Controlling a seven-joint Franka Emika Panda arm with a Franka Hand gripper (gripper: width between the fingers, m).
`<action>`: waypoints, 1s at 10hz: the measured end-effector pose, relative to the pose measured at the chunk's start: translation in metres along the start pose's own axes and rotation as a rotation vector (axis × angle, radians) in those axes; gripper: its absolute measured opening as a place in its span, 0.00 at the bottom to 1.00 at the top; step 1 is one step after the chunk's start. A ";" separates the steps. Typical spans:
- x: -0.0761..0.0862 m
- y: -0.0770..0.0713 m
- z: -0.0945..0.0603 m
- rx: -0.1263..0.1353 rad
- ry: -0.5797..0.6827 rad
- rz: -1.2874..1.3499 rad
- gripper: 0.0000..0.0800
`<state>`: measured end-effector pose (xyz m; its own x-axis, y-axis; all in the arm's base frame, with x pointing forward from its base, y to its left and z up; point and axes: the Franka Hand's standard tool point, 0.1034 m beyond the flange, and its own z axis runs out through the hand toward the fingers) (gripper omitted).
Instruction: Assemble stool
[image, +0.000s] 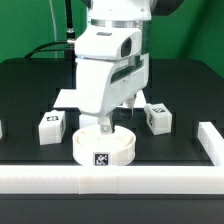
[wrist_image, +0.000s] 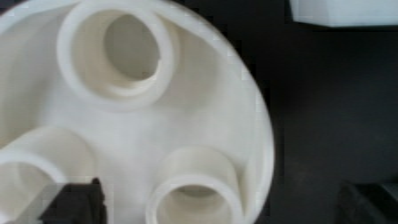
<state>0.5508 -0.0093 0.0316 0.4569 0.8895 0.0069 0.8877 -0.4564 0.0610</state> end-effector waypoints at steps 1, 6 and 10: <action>-0.001 -0.002 0.003 0.005 -0.002 0.000 0.81; -0.005 -0.008 0.015 0.025 -0.011 0.001 0.81; -0.008 -0.009 0.018 0.031 -0.013 0.004 0.49</action>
Offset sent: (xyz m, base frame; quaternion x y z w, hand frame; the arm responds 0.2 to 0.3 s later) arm 0.0006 0.0012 -0.0070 -0.0040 0.0016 -0.0002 1.0000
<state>0.5406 -0.0129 0.0132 0.4614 0.8872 -0.0062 0.8869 -0.4610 0.0304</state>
